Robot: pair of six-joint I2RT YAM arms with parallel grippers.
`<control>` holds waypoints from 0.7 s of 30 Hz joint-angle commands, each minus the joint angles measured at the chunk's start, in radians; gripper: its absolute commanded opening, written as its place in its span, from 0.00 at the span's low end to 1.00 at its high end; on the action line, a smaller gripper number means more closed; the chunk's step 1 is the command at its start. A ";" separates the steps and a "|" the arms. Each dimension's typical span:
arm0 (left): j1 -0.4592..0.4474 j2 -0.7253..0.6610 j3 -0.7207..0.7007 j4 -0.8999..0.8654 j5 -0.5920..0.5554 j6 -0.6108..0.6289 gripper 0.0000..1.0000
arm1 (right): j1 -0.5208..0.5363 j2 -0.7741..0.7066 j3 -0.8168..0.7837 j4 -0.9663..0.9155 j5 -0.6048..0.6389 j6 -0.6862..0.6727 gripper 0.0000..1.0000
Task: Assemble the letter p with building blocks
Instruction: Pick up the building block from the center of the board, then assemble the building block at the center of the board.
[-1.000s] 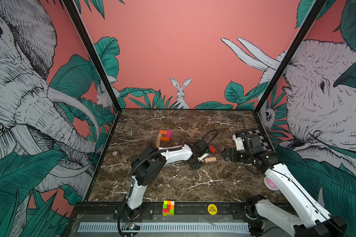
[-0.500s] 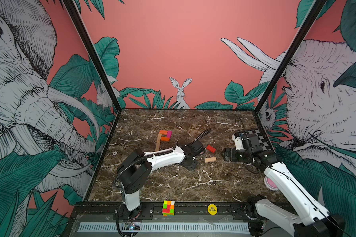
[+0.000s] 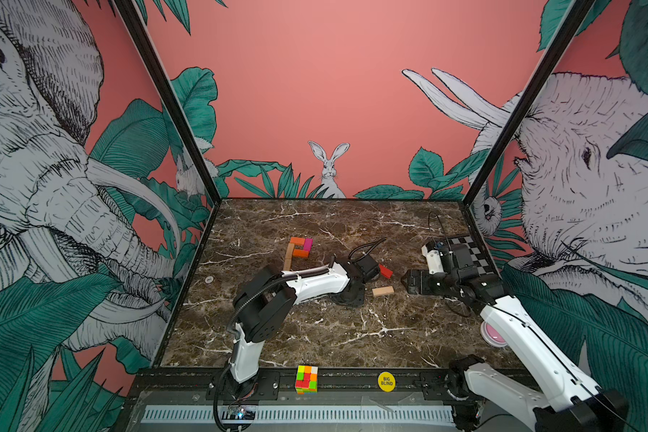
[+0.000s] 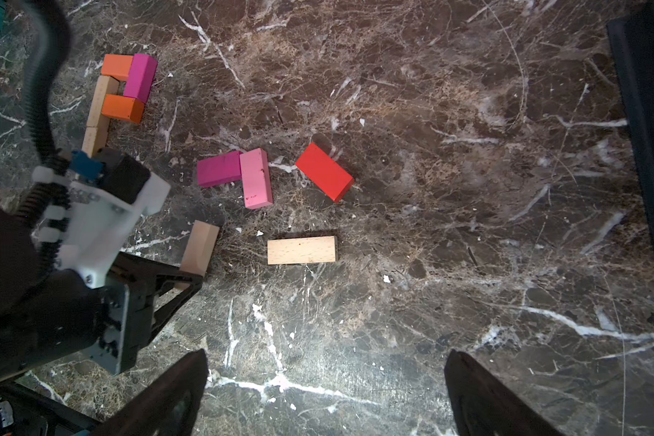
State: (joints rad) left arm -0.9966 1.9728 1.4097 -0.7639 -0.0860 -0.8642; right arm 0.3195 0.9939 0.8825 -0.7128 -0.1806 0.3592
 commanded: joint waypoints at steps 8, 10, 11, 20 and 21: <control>-0.008 0.046 0.071 -0.092 -0.120 -0.223 0.15 | -0.007 0.014 0.019 0.024 -0.019 -0.006 0.99; -0.008 0.073 0.106 -0.117 -0.120 -0.231 0.15 | -0.007 0.015 0.019 0.023 -0.021 -0.009 0.99; -0.008 0.086 0.125 -0.131 -0.117 -0.236 0.15 | -0.006 0.016 0.022 0.022 -0.020 -0.011 0.99; -0.008 0.109 0.148 -0.122 -0.093 -0.310 0.15 | -0.006 0.020 0.027 0.026 -0.034 -0.011 0.99; -0.008 0.113 0.152 -0.121 -0.090 -0.314 0.15 | -0.007 0.018 0.027 0.025 -0.035 -0.011 0.99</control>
State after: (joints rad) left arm -0.9993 2.0857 1.5391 -0.8444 -0.1692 -1.1187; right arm 0.3195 1.0145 0.8825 -0.7063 -0.2031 0.3550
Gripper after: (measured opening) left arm 0.270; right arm 0.985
